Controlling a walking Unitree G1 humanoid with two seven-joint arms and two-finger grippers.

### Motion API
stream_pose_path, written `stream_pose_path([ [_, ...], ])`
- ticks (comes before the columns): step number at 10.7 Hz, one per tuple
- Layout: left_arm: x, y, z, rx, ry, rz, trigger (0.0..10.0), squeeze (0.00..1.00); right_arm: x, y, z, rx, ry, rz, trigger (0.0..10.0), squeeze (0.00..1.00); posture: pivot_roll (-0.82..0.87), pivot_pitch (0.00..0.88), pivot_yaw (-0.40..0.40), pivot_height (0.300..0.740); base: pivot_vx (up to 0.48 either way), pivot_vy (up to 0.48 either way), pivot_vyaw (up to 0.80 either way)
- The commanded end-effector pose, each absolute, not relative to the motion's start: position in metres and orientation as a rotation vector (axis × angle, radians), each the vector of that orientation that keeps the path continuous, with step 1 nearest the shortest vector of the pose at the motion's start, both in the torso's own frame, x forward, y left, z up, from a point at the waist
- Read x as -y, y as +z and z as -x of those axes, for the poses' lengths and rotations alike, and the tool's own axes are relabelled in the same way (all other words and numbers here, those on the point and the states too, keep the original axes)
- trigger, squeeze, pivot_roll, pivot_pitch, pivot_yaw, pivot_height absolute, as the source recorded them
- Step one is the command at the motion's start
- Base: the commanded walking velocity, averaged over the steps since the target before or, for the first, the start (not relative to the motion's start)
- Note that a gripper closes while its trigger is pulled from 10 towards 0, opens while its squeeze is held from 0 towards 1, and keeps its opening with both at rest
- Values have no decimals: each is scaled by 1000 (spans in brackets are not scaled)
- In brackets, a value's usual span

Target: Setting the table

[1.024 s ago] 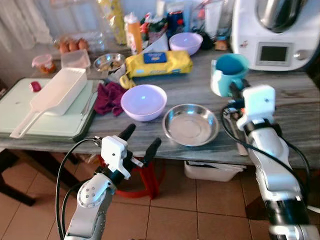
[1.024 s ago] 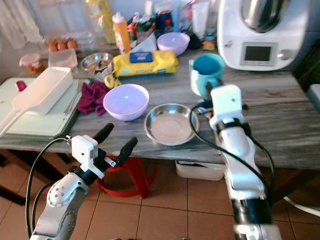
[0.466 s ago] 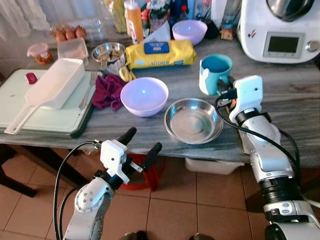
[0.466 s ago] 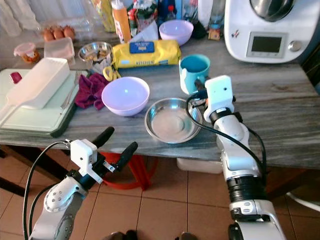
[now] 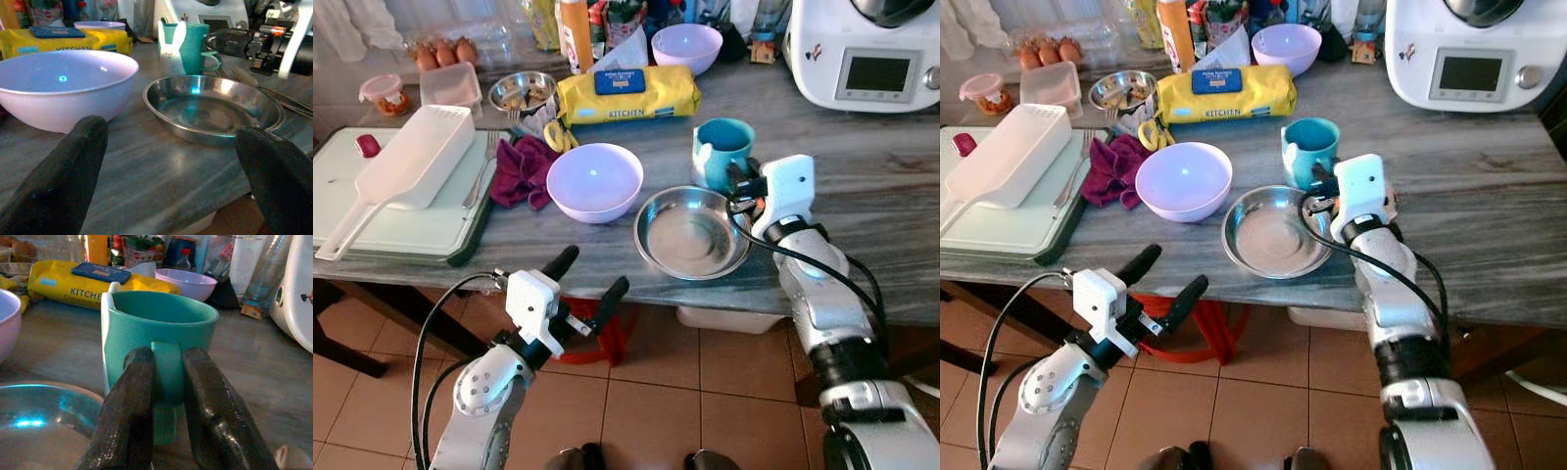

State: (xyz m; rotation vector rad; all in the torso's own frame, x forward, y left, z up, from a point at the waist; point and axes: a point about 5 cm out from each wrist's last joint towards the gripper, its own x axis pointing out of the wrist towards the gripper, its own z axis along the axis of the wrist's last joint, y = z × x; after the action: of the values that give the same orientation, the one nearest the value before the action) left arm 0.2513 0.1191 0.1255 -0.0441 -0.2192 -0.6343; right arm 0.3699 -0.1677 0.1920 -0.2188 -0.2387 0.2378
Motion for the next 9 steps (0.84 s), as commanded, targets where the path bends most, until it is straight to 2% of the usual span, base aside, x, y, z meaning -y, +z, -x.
stream_pose_path([
  [1, -122, 125, -248, 208, -624, 43, 10000, 0, 163, 198, -372, 268, 266, 232, 10000, 0, -62, 220, 86, 740, 0, 0, 0],
  [5, -121, 131, -247, 212, -616, 41, 10000, 0, 158, 199, -379, 276, 334, 253, 10000, 0, -47, 219, 83, 740, 0, 0, 0],
  [6, -121, 131, -247, 215, -618, 45, 10000, 0, 157, 199, -380, 276, 343, 257, 10000, 616, -42, 217, 81, 740, 0, 0, 0],
  [7, -121, 132, -247, 219, -623, 50, 10000, 0, 157, 200, -380, 279, 342, 261, 10000, 1000, -42, 217, 80, 740, 0, 0, 0],
  [9, -119, 131, -249, 218, -622, 55, 10000, 0, 157, 201, -381, 296, 332, 272, 10000, 1000, -43, 208, 77, 740, 0, 0, 0],
])
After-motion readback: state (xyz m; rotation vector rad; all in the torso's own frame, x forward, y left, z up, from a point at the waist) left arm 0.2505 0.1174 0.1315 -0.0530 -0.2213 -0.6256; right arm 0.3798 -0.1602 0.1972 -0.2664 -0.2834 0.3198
